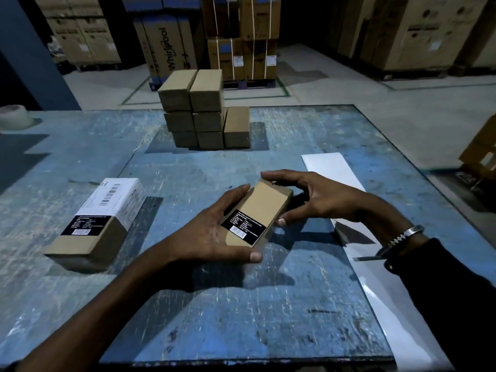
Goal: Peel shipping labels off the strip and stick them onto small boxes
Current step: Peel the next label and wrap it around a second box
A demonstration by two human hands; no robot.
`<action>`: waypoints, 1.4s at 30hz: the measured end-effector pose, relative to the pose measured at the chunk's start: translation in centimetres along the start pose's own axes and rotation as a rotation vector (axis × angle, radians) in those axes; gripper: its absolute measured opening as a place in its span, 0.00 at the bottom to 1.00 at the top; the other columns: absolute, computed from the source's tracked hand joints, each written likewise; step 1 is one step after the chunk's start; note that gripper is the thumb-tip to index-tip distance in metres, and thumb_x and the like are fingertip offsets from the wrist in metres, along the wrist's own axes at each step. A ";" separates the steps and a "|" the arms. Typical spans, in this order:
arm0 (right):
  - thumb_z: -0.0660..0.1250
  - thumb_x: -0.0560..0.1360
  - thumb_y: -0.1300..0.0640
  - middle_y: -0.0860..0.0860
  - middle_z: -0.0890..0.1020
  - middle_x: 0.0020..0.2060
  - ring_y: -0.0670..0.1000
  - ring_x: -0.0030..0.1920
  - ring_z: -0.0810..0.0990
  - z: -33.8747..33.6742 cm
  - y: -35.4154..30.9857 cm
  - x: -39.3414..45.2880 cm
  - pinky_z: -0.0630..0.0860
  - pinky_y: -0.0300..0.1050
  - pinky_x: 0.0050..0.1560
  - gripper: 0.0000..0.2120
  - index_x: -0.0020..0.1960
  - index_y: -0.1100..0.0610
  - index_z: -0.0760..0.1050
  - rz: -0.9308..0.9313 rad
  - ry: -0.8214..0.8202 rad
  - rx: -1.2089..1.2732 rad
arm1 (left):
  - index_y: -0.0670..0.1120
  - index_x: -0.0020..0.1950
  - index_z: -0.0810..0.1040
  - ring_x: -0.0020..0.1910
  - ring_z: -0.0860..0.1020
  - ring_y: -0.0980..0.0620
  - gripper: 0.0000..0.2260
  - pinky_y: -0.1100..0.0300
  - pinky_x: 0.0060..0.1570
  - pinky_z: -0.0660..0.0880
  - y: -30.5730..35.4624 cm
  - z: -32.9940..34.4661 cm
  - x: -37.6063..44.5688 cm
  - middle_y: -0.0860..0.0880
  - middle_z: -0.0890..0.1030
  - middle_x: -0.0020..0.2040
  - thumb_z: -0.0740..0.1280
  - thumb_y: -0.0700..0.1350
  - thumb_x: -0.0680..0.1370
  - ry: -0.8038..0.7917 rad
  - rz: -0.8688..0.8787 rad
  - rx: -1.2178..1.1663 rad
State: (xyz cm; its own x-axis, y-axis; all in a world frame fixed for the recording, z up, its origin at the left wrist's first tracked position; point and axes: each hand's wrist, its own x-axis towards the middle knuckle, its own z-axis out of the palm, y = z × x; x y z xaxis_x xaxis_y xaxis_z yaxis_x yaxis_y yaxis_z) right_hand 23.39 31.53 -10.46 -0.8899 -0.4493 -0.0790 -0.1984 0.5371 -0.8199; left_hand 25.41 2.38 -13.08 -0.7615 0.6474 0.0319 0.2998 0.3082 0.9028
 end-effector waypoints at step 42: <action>0.74 0.81 0.55 0.45 0.90 0.44 0.43 0.42 0.86 -2.8 4.8 -16.9 0.81 0.40 0.45 0.04 0.51 0.47 0.88 0.076 0.492 -0.244 | 0.50 0.64 0.85 0.66 0.78 0.54 0.22 0.50 0.62 0.74 5.9 17.2 0.0 0.54 0.83 0.67 0.64 0.65 0.83 -0.011 0.487 0.760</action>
State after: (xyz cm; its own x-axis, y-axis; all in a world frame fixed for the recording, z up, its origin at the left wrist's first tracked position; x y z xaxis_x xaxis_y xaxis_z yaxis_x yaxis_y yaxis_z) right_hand 36.36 43.71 -11.50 -0.9808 -0.0478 0.1891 -0.1633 0.7315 -0.6620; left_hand 37.06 16.18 -15.11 -0.4468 0.8319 0.3291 0.8895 0.3736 0.2632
